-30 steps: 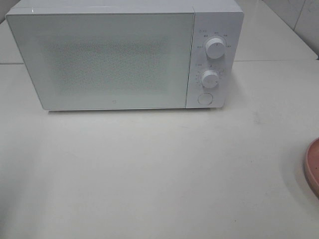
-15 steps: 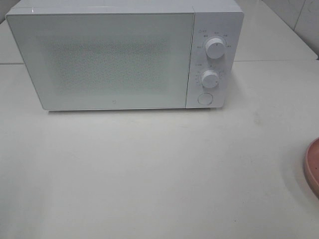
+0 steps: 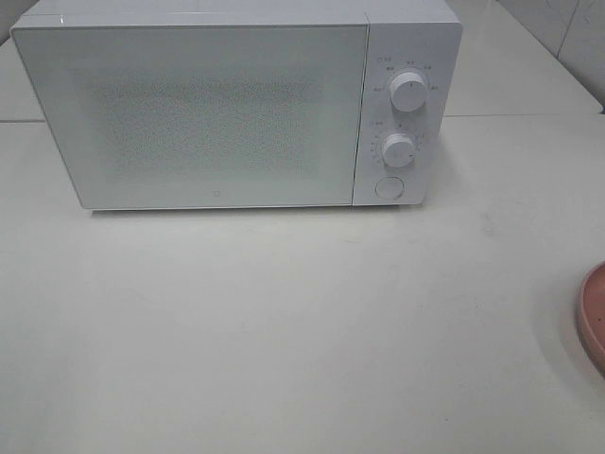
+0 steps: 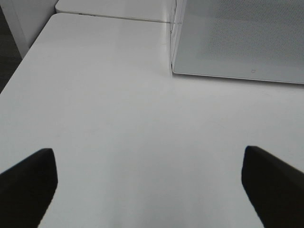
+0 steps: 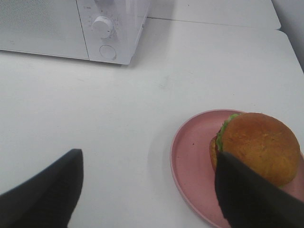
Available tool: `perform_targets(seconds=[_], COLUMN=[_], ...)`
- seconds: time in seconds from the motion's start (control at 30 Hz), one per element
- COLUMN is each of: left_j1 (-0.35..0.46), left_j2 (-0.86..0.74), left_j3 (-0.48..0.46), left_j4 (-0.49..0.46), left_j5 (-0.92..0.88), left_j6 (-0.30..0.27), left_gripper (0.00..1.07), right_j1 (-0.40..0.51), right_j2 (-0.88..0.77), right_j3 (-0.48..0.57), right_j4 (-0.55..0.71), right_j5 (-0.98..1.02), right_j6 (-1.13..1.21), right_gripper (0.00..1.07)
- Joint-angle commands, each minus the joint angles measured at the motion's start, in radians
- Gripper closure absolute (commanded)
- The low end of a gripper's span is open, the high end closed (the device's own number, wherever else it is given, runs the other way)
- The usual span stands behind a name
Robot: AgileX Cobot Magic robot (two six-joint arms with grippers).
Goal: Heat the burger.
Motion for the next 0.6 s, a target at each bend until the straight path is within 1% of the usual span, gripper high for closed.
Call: perform_targets(seconds=[0.03,0.6], left_j1=[0.003,0.003], left_j2=[-0.023,-0.023], left_j3=[0.001,0.001], left_j4=[-0.001,-0.001], left_j5=[-0.011,-0.011], left_j6=[-0.003,-0.003], left_gripper=[0.09,0.09], right_j1=[-0.006,-0.006], right_j2=[-0.026,-0.026], right_j3=[0.000,0.000], right_j4=[0.002,0.002], right_j5=[-0.010,-0.010], right_j6=[-0.007,-0.007], right_gripper=[0.34,0.34])
